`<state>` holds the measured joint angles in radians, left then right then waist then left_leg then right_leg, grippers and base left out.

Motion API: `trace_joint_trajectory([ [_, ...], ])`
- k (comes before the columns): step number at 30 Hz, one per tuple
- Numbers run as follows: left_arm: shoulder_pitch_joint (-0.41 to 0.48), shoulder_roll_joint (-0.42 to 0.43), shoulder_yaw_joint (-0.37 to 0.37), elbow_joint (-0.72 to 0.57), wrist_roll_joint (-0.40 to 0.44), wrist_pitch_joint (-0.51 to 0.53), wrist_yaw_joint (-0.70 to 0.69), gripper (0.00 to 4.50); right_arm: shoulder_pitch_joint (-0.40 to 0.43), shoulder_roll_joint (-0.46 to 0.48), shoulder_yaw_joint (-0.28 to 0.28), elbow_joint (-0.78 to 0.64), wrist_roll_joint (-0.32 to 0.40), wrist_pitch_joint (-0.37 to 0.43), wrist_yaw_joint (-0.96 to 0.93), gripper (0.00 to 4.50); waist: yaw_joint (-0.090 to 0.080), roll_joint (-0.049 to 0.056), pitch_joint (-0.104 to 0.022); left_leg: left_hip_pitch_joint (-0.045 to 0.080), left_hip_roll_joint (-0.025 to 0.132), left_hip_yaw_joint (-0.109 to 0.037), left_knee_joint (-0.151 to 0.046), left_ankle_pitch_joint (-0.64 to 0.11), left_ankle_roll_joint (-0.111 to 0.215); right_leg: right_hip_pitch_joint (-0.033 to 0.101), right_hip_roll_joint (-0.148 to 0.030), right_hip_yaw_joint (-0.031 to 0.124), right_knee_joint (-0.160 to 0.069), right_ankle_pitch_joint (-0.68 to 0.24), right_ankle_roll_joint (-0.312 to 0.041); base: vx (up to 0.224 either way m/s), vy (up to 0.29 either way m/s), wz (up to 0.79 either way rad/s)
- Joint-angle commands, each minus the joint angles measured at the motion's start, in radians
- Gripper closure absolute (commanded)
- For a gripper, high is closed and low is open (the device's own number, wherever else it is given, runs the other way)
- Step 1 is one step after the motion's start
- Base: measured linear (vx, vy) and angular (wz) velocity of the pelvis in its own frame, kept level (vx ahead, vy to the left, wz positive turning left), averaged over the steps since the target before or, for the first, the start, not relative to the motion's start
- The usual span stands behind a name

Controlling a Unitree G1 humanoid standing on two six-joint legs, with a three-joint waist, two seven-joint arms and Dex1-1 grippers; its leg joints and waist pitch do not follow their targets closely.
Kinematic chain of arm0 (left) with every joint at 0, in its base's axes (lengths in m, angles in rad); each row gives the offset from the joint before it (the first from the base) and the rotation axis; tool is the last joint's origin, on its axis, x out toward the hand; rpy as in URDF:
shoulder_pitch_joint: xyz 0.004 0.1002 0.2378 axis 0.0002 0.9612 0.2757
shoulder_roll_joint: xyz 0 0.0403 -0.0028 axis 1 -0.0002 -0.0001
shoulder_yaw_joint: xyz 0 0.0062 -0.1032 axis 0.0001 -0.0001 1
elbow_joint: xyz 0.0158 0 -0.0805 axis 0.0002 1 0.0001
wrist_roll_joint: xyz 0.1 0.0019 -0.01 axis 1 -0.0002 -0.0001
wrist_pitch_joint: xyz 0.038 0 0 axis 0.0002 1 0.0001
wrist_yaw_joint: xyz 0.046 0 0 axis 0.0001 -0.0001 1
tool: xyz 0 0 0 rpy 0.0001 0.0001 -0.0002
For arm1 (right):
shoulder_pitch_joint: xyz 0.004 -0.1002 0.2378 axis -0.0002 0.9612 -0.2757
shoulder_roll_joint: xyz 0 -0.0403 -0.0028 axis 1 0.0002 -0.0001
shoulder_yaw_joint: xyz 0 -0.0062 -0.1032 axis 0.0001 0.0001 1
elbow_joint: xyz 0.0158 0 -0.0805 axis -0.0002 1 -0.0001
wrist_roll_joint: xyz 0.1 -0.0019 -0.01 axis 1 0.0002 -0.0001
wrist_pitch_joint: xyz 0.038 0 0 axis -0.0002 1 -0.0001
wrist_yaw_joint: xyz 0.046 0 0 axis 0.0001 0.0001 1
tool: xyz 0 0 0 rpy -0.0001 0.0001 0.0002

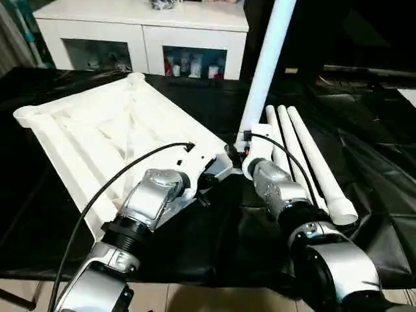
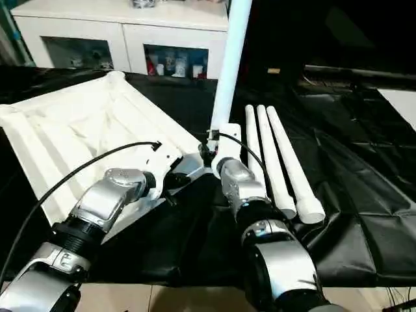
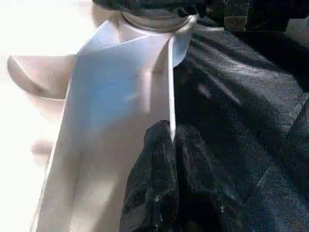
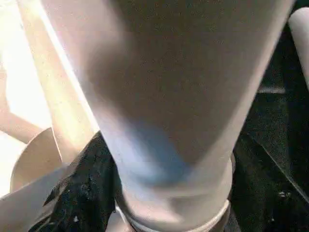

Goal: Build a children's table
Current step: Rotate leg to tighten

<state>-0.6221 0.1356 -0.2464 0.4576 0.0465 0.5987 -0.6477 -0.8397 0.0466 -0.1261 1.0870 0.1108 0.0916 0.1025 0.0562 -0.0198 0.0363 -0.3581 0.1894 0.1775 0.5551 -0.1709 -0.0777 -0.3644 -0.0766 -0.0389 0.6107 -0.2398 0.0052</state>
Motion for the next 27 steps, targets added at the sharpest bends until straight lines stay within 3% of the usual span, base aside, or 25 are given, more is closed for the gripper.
trace_joint_trajectory([
  [1, -0.009, -0.015, -0.023, 0.021, -0.001, 0.002, -0.001, 4.5, 0.038, 0.051, 0.013, 0.117, 0.009, 0.061, 0.048, 1.79, -0.003, 0.014, -0.028, 0.006, 0.04, -0.015, -0.079, -0.324, -0.019, 0.007, -0.06, 0.04, -0.088, -0.167, -0.176, 0.0, 0.0, 0.0],
  [3, -0.003, -0.006, -0.022, 0.014, 0.001, -0.009, -0.007, 4.5, 0.023, 0.048, -0.01, 0.108, 0.03, 0.039, 0.075, 1.23, -0.005, 0.016, -0.027, 0.008, 0.041, -0.016, -0.08, -0.353, -0.025, 0.005, -0.06, 0.04, -0.092, -0.204, -0.173, 0.0, 0.0, 0.0],
  [8, 0.013, 0.017, -0.022, -0.017, -0.003, -0.02, -0.025, 4.5, 0.005, 0.031, 0.006, 0.084, 0.02, 0.002, 0.136, 0.83, -0.007, 0.016, -0.031, 0.005, 0.043, -0.015, -0.078, -0.334, -0.017, 0.005, -0.063, 0.042, -0.091, -0.191, -0.18, 0.0, 0.0, 0.0],
  [11, 0.031, 0.052, -0.025, -0.061, -0.013, -0.034, -0.069, 4.5, 0.003, 0.003, 0.031, 0.026, 0.007, -0.03, 0.211, 0.62, -0.008, 0.01, -0.042, -0.012, 0.04, -0.01, -0.063, -0.16, 0.031, 0.022, -0.059, 0.036, -0.064, 0.055, -0.218, 0.0, 0.0, 0.0],
  [13, 0.039, 0.059, -0.02, -0.074, -0.022, -0.029, -0.08, 4.5, 0.004, -0.005, 0.034, 0.011, 0.007, -0.023, 0.231, 0.48, -0.009, 0.013, -0.051, -0.009, 0.037, -0.007, -0.051, -0.086, 0.064, 0.026, -0.056, 0.034, -0.052, 0.182, -0.246, 0.0, 0.0, 0.0],
  [16, 0.077, 0.121, -0.024, -0.128, -0.051, -0.105, -0.178, 4.5, 0.051, -0.074, 0.124, -0.114, -0.04, 0.009, 0.411, 0.31, -0.006, 0.015, -0.057, -0.011, 0.036, -0.005, -0.039, -0.012, 0.12, 0.029, -0.054, 0.031, -0.04, 0.325, -0.278, 0.0, 0.0, 0.0],
  [18, 0.085, 0.137, -0.023, -0.138, -0.058, -0.109, -0.198, 4.5, 0.069, -0.096, 0.15, -0.146, -0.051, 0.02, 0.457, 0.31, -0.002, 0.012, -0.061, -0.012, 0.034, -0.006, -0.033, 0.023, 0.145, 0.034, -0.049, 0.027, -0.034, 0.384, -0.279, 0.0, 0.0, 0.0],
  [19, 0.098, 0.163, -0.019, -0.151, -0.072, -0.132, -0.239, 4.5, 0.105, -0.139, 0.202, -0.195, -0.079, 0.019, 0.535, 0.31, -0.002, 0.015, -0.059, -0.011, 0.037, -0.006, -0.032, 0.027, 0.152, 0.031, -0.052, 0.028, -0.032, 0.396, -0.289, 0.0, 0.0, 0.0],
  [20, 0.098, 0.163, -0.019, -0.151, -0.072, -0.132, -0.239, 4.5, 0.105, -0.139, 0.202, -0.195, -0.079, 0.019, 0.535, 0.31, 0.001, 0.012, -0.058, -0.01, 0.034, -0.006, -0.032, 0.022, 0.153, 0.033, -0.047, 0.025, -0.035, 0.384, -0.286, 0.0, 0.0, 0.0],
  [23, 0.113, 0.196, -0.01, -0.159, -0.089, -0.179, -0.287, 4.5, 0.155, -0.208, 0.27, -0.246, -0.127, -0.029, 0.642, 0.31, 0.004, 0.014, -0.054, -0.007, 0.043, -0.005, -0.038, -0.043, 0.13, 0.029, -0.055, 0.027, -0.04, 0.277, -0.289, 0.0, 0.0, 0.0],
  [24, 0.124, 0.209, -0.004, -0.172, -0.107, -0.199, -0.321, 4.5, 0.174, -0.229, 0.278, -0.265, -0.121, -0.047, 0.691, 0.31, 0.005, 0.016, -0.052, -0.006, 0.044, -0.005, -0.04, -0.088, 0.109, 0.029, -0.056, 0.029, -0.044, 0.213, -0.286, 0.0, 0.0, 0.0],
  [27, 0.145, 0.239, -0.001, -0.207, -0.136, -0.217, -0.384, 4.5, 0.2, -0.253, 0.263, -0.308, -0.071, -0.06, 0.781, 0.31, 0.006, 0.018, -0.052, -0.006, 0.044, -0.005, -0.041, -0.114, 0.097, 0.031, -0.057, 0.032, -0.045, 0.188, -0.286, 0.0, 0.0, 0.0],
])
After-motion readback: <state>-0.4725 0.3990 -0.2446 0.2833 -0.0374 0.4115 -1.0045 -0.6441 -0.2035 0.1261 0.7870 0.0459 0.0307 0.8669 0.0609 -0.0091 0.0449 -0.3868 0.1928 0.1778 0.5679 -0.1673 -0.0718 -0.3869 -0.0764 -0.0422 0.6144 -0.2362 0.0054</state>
